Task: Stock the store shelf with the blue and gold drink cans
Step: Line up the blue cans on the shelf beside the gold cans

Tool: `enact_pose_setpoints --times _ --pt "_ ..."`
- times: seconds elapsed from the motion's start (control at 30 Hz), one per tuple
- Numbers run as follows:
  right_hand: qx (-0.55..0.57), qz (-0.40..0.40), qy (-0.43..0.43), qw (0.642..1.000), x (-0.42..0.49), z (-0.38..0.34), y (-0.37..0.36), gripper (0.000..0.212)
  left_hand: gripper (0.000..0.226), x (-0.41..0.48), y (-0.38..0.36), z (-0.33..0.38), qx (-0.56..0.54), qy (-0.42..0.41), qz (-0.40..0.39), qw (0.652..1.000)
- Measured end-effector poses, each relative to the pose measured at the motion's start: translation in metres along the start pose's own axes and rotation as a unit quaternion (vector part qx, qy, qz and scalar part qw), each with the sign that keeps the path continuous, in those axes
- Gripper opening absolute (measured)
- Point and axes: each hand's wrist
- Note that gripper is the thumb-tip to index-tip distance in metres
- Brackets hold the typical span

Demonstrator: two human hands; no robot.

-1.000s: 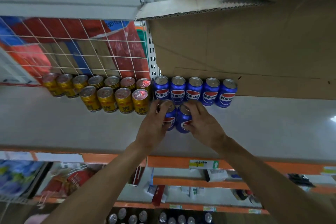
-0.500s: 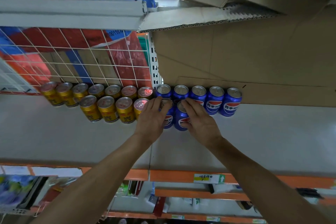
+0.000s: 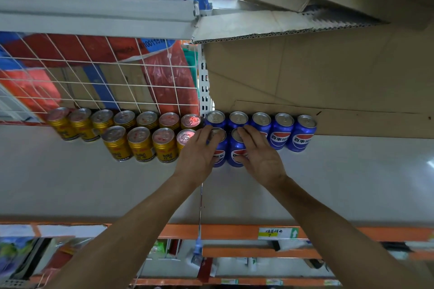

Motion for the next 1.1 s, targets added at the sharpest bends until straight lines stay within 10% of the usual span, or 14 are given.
enact_pose_setpoints --times 1.1 --pt "-0.063 -0.049 -0.090 0.993 -0.070 -0.060 0.038 0.090 0.080 -0.081 0.026 0.011 -0.027 -0.066 0.018 0.997"
Point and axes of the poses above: each hand's wrist, its own x-axis towards the middle knuckle, its own y-axis out of the back of the hand, z = x × y, and after that the axes turned 8 degrees about y, right-handed
